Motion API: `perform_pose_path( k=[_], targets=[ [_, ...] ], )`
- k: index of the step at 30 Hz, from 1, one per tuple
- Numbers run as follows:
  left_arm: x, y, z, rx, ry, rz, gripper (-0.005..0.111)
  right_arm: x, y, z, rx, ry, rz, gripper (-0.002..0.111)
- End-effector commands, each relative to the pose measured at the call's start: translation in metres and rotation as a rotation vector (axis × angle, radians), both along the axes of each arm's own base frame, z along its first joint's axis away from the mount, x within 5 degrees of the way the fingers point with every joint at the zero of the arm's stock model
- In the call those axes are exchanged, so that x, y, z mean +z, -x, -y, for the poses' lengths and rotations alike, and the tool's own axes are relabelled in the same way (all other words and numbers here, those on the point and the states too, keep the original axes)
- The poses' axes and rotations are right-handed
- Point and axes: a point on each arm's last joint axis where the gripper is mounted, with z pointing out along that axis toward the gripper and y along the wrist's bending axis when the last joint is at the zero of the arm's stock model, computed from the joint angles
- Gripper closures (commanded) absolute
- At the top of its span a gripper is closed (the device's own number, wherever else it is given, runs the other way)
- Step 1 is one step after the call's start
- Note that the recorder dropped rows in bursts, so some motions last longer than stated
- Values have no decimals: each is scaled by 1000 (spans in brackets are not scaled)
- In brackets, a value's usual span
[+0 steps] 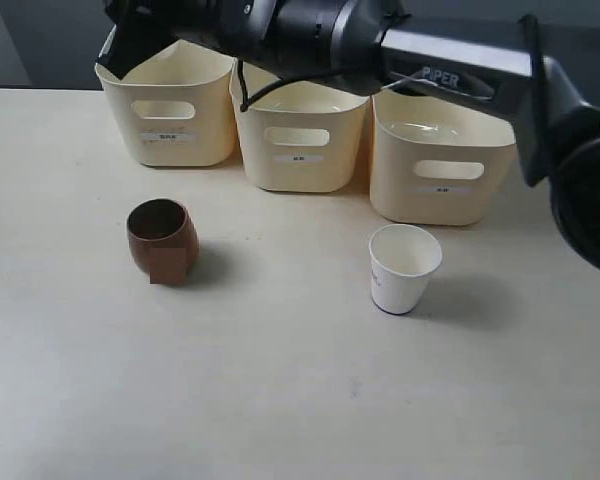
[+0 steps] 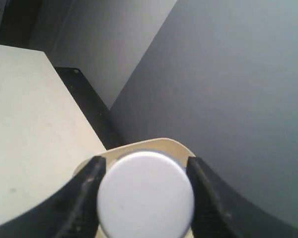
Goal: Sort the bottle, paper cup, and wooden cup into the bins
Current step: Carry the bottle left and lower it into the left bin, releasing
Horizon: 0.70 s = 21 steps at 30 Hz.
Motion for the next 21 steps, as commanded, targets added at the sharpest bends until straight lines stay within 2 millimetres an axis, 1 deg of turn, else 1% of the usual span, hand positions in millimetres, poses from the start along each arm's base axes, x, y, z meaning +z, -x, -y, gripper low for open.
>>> perform_pose_path(
  k=[1, 7, 14, 17, 19, 21],
  targets=[
    [0, 0, 0, 1, 2, 10, 107, -12, -21, 10, -56, -51, -51, 109],
    [0, 0, 0, 1, 2, 10, 107, -30, -36, 22, -98, -75, -126, 109],
    [0, 0, 0, 1, 2, 10, 107, -41, -40, 23, -111, -68, -141, 108],
    [0, 0, 0, 1, 2, 10, 107, -44, -41, 23, -113, -65, -144, 96],
    [0, 0, 0, 1, 2, 10, 107, -45, -41, 23, -115, -68, -146, 84],
    [0, 0, 0, 1, 2, 10, 107, -44, -41, 23, -121, -81, -153, 74]
  ],
)
